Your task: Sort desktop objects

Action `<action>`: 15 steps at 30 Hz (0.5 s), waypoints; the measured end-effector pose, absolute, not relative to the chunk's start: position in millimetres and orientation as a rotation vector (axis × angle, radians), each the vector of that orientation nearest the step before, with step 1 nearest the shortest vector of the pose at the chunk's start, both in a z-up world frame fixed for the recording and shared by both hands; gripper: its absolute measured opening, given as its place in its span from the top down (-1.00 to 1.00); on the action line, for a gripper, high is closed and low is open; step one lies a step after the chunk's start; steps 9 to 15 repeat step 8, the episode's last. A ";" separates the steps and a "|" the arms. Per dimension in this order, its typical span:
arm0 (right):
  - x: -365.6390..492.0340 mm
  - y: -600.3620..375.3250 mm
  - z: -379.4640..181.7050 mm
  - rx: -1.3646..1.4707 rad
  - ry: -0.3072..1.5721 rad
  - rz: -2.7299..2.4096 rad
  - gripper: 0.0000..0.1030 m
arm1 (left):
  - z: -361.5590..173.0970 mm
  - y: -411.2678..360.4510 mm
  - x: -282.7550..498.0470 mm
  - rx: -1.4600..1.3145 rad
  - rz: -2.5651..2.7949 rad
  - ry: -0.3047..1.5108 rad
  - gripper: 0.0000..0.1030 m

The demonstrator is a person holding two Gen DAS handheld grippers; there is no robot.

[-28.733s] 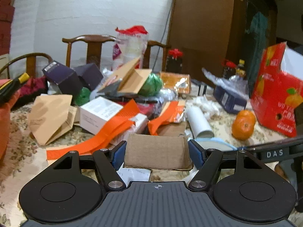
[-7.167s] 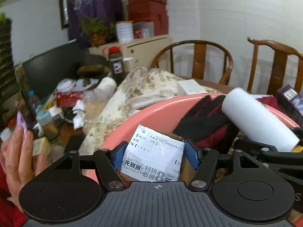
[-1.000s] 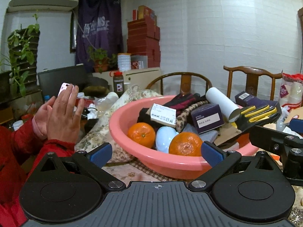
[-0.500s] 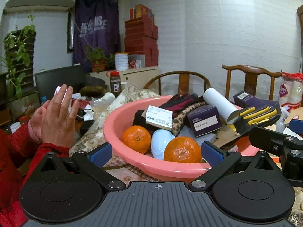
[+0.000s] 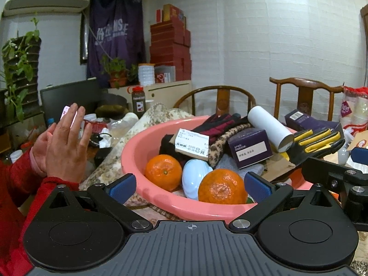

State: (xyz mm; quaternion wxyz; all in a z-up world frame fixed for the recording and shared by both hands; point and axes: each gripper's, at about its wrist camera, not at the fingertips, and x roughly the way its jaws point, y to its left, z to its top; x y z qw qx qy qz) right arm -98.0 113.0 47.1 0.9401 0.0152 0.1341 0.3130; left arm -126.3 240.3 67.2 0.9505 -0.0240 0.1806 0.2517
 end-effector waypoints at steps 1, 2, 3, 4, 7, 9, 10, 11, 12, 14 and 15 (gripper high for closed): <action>-97.8 113.6 46.7 0.032 0.274 0.639 -0.99 | 66.9 240.8 -125.9 -0.048 0.512 0.367 -1.00; -97.7 113.3 46.8 0.029 0.274 0.638 -0.99 | 66.4 241.3 -125.6 -0.046 0.513 0.365 -1.00; -97.7 113.1 46.8 0.031 0.273 0.639 -0.99 | 66.0 241.5 -125.4 -0.046 0.515 0.363 -1.00; -97.4 113.3 46.4 0.032 0.274 0.639 -0.99 | 65.6 241.8 -125.1 -0.046 0.517 0.362 -1.00; -97.0 113.8 45.9 0.031 0.278 0.641 -0.99 | 65.3 241.6 -125.0 -0.034 0.523 0.358 -1.00; -96.3 114.1 45.4 0.032 0.280 0.641 -0.99 | 65.5 242.2 -124.7 -0.035 0.523 0.361 -1.00; -96.3 114.1 45.4 0.032 0.280 0.641 -0.99 | 65.5 242.2 -124.7 -0.035 0.523 0.361 -1.00; -96.3 114.1 45.4 0.032 0.280 0.641 -0.99 | 65.5 242.2 -124.7 -0.035 0.523 0.361 -1.00; -96.3 114.1 45.4 0.032 0.280 0.641 -0.99 | 65.5 242.2 -124.7 -0.035 0.523 0.361 -1.00; -96.3 114.1 45.4 0.032 0.280 0.641 -0.99 | 65.5 242.2 -124.7 -0.035 0.523 0.361 -1.00; -96.3 114.1 45.4 0.032 0.280 0.641 -0.99 | 65.5 242.2 -124.7 -0.035 0.523 0.361 -1.00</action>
